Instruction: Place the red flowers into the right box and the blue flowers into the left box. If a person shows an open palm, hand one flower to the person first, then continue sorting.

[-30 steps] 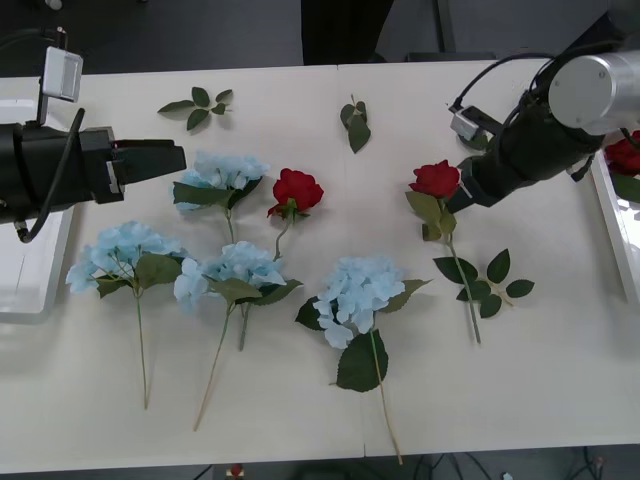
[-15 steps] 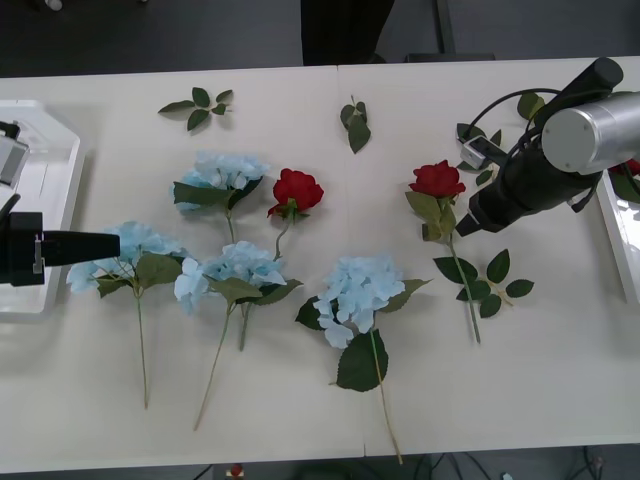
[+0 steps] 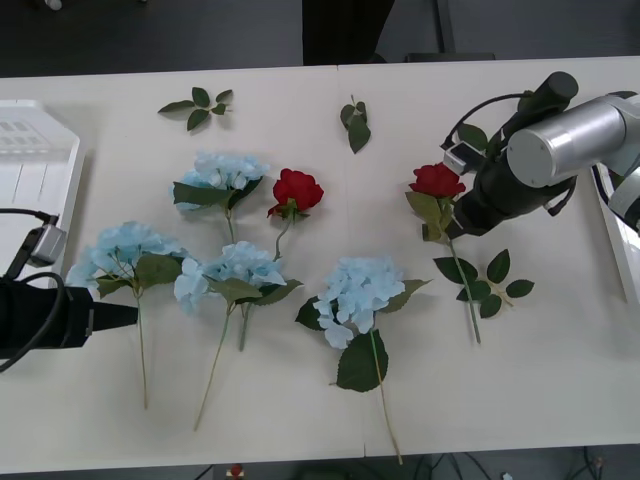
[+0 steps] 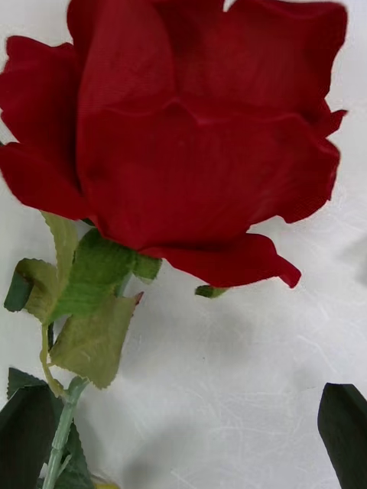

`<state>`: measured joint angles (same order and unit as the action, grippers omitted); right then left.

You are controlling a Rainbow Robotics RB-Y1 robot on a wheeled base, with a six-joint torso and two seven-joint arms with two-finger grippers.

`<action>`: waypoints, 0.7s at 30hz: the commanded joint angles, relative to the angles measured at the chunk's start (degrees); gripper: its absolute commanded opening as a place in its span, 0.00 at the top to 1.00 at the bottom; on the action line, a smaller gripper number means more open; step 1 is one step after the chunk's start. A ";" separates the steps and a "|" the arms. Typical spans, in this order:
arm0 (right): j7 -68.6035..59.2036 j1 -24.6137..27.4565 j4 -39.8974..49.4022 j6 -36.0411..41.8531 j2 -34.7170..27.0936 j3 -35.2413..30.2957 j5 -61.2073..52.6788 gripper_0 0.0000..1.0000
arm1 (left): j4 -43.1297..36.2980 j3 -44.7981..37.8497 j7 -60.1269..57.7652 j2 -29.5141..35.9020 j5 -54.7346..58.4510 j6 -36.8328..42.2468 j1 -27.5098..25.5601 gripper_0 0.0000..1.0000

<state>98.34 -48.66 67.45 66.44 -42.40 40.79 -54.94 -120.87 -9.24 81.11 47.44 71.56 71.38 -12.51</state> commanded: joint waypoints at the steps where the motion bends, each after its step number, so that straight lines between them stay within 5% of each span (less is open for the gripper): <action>1: -4.91 0.85 1.45 0.71 2.67 -0.71 3.96 0.00 | -1.13 5.29 0.63 -3.23 -7.58 -4.06 -0.32 0.00; 17: -9.04 1.99 1.45 -0.26 5.39 -0.71 9.33 0.00 | 10.92 16.10 -0.07 -8.68 -26.48 -8.80 9.00 0.00; 21: -9.57 1.99 1.37 -0.34 5.48 -0.71 9.68 0.24 | 14.34 18.21 0.45 -8.60 -27.53 -10.21 10.76 0.00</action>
<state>90.94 -47.12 67.47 66.62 -38.19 40.79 -45.98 -108.06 7.03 81.08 39.52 45.26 62.73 -4.51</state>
